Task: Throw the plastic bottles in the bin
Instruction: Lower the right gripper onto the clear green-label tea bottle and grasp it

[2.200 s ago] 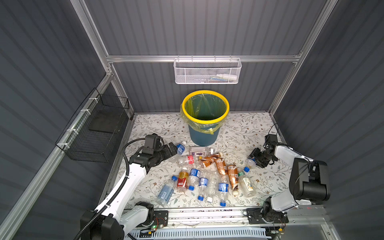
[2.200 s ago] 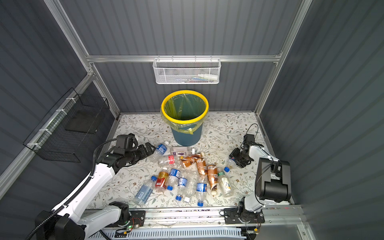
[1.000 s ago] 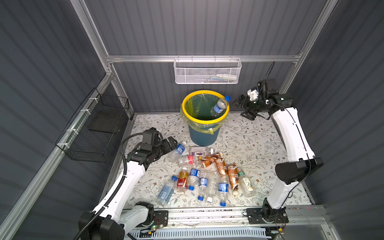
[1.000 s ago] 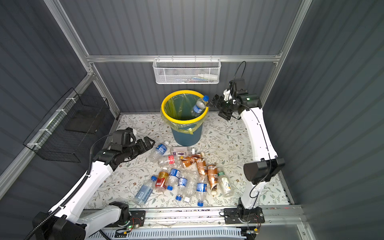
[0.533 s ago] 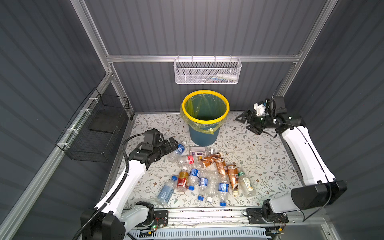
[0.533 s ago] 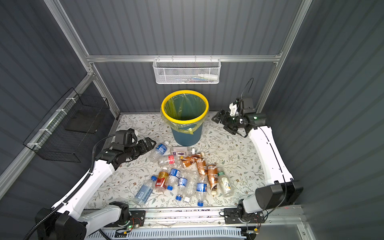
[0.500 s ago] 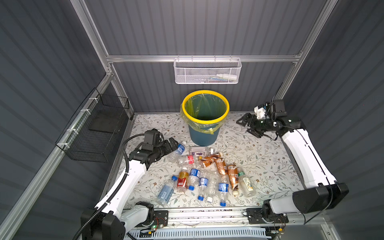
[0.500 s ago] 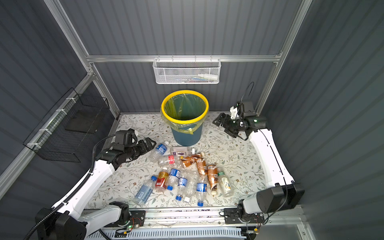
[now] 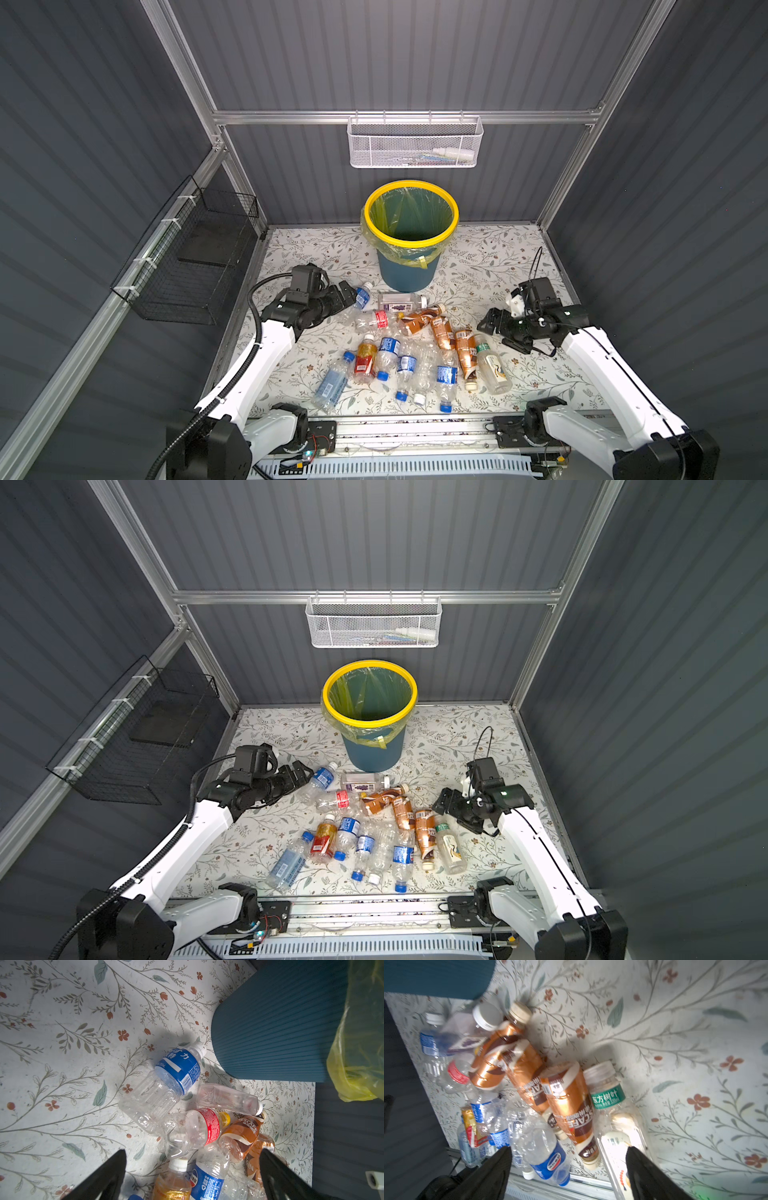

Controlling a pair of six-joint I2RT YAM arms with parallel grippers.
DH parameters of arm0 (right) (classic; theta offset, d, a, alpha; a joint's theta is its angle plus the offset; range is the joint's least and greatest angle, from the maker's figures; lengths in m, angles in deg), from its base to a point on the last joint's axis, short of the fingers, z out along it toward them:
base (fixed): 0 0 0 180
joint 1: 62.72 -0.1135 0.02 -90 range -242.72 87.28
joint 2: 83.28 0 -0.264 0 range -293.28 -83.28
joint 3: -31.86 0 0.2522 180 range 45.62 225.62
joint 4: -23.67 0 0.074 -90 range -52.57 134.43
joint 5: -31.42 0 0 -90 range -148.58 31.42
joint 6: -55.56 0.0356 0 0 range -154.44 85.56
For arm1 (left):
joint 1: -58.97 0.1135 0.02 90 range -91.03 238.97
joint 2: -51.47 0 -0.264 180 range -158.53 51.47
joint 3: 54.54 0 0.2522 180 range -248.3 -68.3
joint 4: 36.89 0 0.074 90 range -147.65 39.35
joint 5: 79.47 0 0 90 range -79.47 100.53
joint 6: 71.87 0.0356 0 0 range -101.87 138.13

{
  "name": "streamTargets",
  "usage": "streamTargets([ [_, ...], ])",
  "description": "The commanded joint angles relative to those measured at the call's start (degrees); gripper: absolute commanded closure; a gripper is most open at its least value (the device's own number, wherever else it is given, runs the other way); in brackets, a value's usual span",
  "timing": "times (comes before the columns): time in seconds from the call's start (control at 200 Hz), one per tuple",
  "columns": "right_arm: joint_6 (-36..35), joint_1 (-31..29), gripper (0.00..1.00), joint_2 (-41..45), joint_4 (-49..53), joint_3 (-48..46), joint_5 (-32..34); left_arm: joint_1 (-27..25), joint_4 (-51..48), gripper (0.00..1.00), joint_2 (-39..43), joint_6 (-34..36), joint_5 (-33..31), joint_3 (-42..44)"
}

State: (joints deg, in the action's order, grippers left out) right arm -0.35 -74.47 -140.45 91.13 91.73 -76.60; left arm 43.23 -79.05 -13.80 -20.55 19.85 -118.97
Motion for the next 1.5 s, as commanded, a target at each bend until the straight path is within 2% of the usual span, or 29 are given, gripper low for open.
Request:
streamTargets([
  [0.0,3.56,-2.69,0.1,1.25,3.48,-3.39,2.36,0.37,1.01,0.0,-0.35,-0.75,1.77,1.08],
  [0.12,6.54,-5.6,0.08,1.44,4.9,-5.98,4.32,0.39,0.82,0.0,-0.29,-0.75,1.93,1.24],
  [0.335,9.72,-7.93,0.09,-0.58,4.69,-9.22,6.78,0.37,1.0,0.0,-0.53,-0.52,1.85,1.46],
  [0.5,10.65,-7.84,0.18,-3.39,1.91,-9.77,10.15,0.32,1.34,0.0,-0.53,-0.68,2.08,1.51],
  [0.61,10.9,-6.97,0.29,-5.5,-1.31,-9.91,11.06,0.37,1.16,0.0,-0.39,-0.57,1.87,1.45],
  [0.756,10.11,-2.77,0.46,-6.55,-5.18,-10.66,10.23,0.37,1.0,0.0,-0.14,-0.6,1.77,1.2],
  [0.931,6.61,6.25,0.49,-5.65,-7.45,-11.38,8.24,0.37,0.82,0.0,-0.28,-0.3,1.48,0.98],
  [1.081,4.17,14.31,0.47,-5.58,-9.64,-10.69,8.08,0.37,1.63,0.0,-1.07,-0.75,1.73,1.1],
  [1.191,2.82,19.65,0.39,-6.49,-11.79,-10.29,7.45,0.37,2.1,0.0,-1.81,-0.8,1.99,1.02],
  [1.306,2.08,22.08,0.32,-9.05,-12.92,-9.93,7.21,0.37,2.13,0.0,-2.23,-0.94,2.22,0.65],
  [1.381,1.9,22.92,0.32,-9.28,-13.27,-10.02,7.08,0.37,1.94,0.0,-2.23,-0.82,2.17,0.4],
  [1.496,1.64,23.96,0.37,-8.99,-13.68,-10.49,6.95,0.37,1.89,0.0,-2.14,-0.87,2.1,0.49],
])
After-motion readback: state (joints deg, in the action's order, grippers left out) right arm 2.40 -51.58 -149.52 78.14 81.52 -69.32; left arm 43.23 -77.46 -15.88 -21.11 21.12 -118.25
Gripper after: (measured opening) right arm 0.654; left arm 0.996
